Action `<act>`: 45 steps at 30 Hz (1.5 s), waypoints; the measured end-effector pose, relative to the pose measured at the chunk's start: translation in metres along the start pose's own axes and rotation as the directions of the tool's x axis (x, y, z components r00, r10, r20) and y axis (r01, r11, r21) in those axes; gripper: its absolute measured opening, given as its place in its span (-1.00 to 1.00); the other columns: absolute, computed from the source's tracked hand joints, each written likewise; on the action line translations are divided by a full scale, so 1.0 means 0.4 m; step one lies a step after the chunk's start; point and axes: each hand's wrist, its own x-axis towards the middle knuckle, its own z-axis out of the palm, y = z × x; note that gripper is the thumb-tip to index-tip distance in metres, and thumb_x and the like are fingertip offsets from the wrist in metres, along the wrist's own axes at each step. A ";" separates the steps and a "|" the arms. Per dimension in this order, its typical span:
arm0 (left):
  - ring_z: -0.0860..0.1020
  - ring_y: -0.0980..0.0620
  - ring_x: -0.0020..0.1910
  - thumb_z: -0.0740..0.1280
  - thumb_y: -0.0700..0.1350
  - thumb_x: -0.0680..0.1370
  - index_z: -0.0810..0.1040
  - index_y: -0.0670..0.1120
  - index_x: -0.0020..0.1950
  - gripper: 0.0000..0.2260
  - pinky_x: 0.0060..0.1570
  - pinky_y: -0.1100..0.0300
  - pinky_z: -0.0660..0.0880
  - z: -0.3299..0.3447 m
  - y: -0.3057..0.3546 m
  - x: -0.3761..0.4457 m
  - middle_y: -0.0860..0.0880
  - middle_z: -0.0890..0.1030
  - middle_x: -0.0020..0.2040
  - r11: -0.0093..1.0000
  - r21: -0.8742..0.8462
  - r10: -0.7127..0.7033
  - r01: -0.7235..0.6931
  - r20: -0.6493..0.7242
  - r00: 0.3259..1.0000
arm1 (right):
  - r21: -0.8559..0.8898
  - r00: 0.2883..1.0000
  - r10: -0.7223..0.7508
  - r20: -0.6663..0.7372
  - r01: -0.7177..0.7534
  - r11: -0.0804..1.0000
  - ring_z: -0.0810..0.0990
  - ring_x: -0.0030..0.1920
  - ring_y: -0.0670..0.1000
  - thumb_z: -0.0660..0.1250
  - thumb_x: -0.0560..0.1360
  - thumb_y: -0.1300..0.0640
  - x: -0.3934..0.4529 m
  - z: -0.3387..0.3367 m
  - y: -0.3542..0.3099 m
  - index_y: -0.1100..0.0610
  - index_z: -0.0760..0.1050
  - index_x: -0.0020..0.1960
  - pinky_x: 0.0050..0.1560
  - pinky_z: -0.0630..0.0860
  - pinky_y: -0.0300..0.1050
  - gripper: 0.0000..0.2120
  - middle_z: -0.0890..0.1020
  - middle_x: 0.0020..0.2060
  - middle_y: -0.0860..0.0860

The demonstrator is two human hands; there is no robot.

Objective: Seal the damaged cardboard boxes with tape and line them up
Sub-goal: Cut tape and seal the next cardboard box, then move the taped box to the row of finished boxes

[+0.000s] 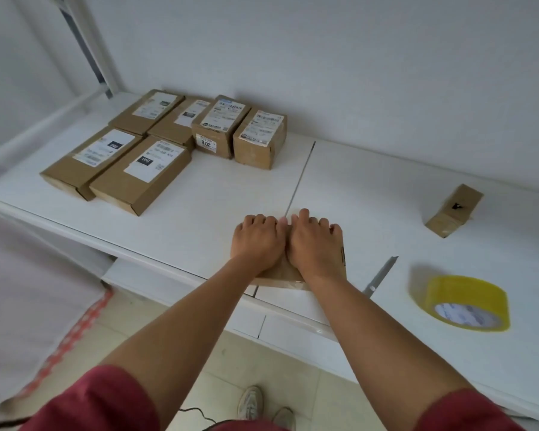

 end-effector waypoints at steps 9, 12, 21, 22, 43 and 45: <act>0.35 -0.16 0.33 -0.09 0.20 0.66 0.41 -0.10 0.34 -0.49 0.15 -0.08 0.40 -0.001 0.025 -0.017 -0.14 0.42 0.35 0.991 0.113 -0.069 0.073 -0.035 0.997 | 0.058 1.000 -0.013 -0.014 0.014 0.998 0.58 0.05 0.19 -0.04 0.68 0.02 -0.008 -0.008 0.006 0.13 0.37 0.17 0.13 0.37 0.10 -0.72 0.66 -0.03 0.07; 0.29 -0.15 0.38 -0.05 0.24 0.64 0.31 -0.11 0.44 -0.45 0.17 -0.08 0.40 -0.019 0.025 -0.021 -0.14 0.33 0.42 0.989 -0.028 -0.147 0.146 -0.054 0.988 | 0.123 0.999 -0.006 -0.053 0.012 0.992 0.59 0.04 0.17 -0.06 0.69 -0.01 -0.010 -0.016 0.011 0.12 0.38 0.16 0.14 0.39 0.09 -0.68 0.64 0.00 0.07; 0.47 -0.14 0.18 0.29 0.10 0.55 0.24 -0.17 0.49 -0.39 0.03 0.03 0.42 -0.070 -0.076 -0.020 -0.11 0.49 0.23 0.711 -0.535 -0.384 0.457 0.250 0.889 | 0.146 0.988 0.149 0.026 -0.151 0.978 0.57 0.09 0.18 -0.17 0.65 -0.17 0.012 -0.009 -0.008 0.09 0.54 -0.09 0.37 0.14 0.41 -0.41 0.67 -0.11 0.06; 0.49 -0.10 0.08 0.33 0.07 0.54 0.34 -0.23 0.42 -0.43 -0.02 0.07 0.41 -0.078 -0.097 -0.013 -0.08 0.50 0.14 0.571 -0.661 -0.383 0.487 0.311 0.870 | 0.204 0.981 0.190 0.028 -0.192 0.960 0.58 0.06 0.18 -0.20 0.64 -0.19 0.021 -0.011 -0.010 0.06 0.50 -0.14 0.36 0.14 0.40 -0.41 0.66 -0.13 0.05; 0.44 0.01 0.41 0.45 -0.08 0.45 0.35 -0.05 0.44 -0.41 0.26 0.02 0.51 -0.255 -0.468 0.030 -0.01 0.47 0.44 0.651 -0.077 0.649 -0.755 -0.459 0.606 | 0.591 0.879 0.007 0.477 -0.314 -0.743 0.59 0.10 0.16 -0.05 0.45 -0.53 0.136 -0.046 -0.438 0.14 0.50 0.30 0.24 0.46 0.07 -0.15 0.60 0.09 0.18; 0.43 0.00 0.43 0.44 -0.08 0.45 0.36 -0.04 0.47 -0.40 0.32 0.02 0.46 -0.245 -0.501 0.041 -0.02 0.46 0.45 0.683 0.000 0.658 -0.730 -0.433 0.616 | 0.611 0.837 -0.021 0.547 -0.417 -0.673 0.58 0.20 0.17 -0.07 0.47 -0.52 0.145 -0.021 -0.457 0.17 0.46 0.37 0.34 0.41 0.11 -0.11 0.61 0.18 0.20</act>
